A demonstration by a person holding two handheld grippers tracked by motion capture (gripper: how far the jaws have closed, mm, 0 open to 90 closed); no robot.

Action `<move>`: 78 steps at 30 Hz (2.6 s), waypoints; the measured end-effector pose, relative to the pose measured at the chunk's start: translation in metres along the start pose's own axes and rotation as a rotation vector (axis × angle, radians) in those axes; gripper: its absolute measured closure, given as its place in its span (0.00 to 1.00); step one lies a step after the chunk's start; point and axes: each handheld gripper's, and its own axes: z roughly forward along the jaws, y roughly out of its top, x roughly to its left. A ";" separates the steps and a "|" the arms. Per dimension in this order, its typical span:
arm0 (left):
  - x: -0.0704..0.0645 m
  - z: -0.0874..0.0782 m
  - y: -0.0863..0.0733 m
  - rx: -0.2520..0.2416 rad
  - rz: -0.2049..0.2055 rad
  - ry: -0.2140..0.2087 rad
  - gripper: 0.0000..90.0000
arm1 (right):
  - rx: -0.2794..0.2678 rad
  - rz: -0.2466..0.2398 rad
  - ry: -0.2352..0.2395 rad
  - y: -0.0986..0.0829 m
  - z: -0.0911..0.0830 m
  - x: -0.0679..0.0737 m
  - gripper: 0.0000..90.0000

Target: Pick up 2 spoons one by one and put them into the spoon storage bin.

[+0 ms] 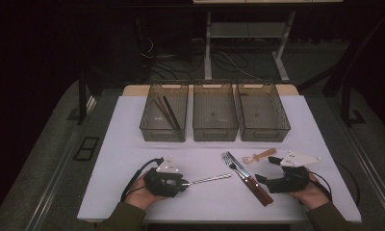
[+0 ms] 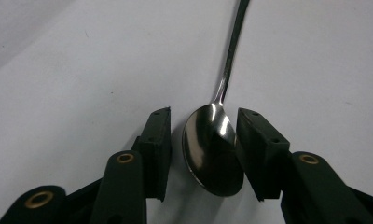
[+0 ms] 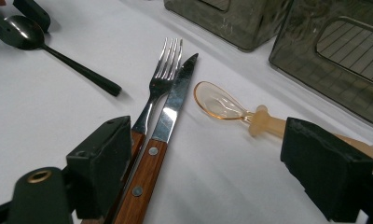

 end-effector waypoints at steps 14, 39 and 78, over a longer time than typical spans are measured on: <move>-0.001 -0.003 0.002 0.009 0.007 -0.006 0.79 | 0.003 -0.002 -0.004 0.000 0.000 0.001 0.18; 0.004 -0.018 0.006 -0.092 -0.074 -0.008 0.97 | -0.005 -0.006 -0.004 0.001 -0.001 0.001 0.18; 0.064 -0.035 0.094 -0.296 -0.194 0.234 0.96 | -0.010 -0.003 -0.005 0.001 -0.001 0.000 0.18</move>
